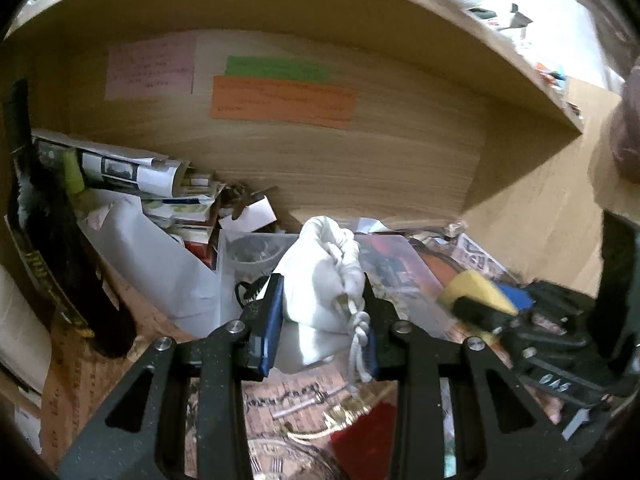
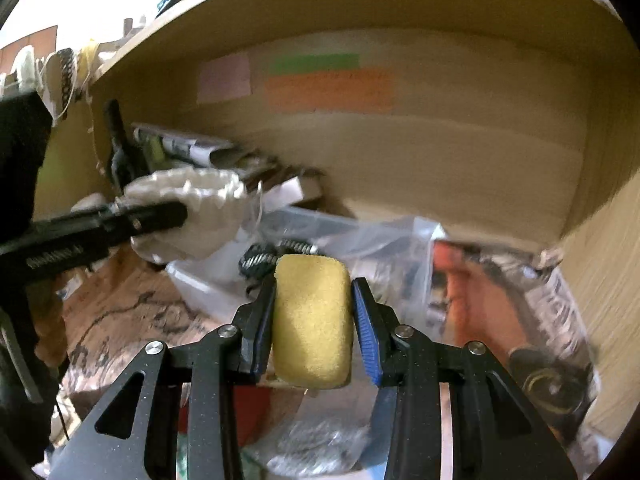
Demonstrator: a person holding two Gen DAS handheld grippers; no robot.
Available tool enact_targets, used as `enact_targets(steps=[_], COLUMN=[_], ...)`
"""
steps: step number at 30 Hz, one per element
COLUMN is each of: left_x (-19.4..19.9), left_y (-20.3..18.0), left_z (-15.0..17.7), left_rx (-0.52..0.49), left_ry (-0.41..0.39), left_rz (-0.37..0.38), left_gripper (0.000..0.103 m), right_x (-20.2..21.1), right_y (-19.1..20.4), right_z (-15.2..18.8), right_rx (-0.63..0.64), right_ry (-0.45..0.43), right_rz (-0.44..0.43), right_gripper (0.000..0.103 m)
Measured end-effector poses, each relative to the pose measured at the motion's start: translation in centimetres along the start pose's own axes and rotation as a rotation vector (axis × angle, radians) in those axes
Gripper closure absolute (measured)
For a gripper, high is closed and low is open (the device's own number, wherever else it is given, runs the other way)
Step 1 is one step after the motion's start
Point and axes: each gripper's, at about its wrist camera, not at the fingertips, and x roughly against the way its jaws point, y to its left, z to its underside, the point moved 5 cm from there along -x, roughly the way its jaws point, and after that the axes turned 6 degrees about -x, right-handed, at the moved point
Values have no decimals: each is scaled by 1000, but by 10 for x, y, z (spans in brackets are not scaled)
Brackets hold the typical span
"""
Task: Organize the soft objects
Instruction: 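Release the white pouch into the clear box with the left while the right releases the sponge there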
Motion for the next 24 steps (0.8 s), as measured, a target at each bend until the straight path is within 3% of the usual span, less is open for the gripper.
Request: enact_targets(steps=[9,21,24], left_x=[-54,-103,-106], left_y=[10,13,10], left_z=[1,20,25], left_rx=[9,-12,-20], left_ry=[78,186,211], left_rz=[-51,-54,-46], left_gripper=[69,69,56], right_x=[-36,-106,-109], right_y=[-18,-31,-31], right_z=[-25,-1,3], right_rx=[11,27,31], right_ry=[22,247,277], right_rz=[37,38,39], right_gripper=[69,69,69])
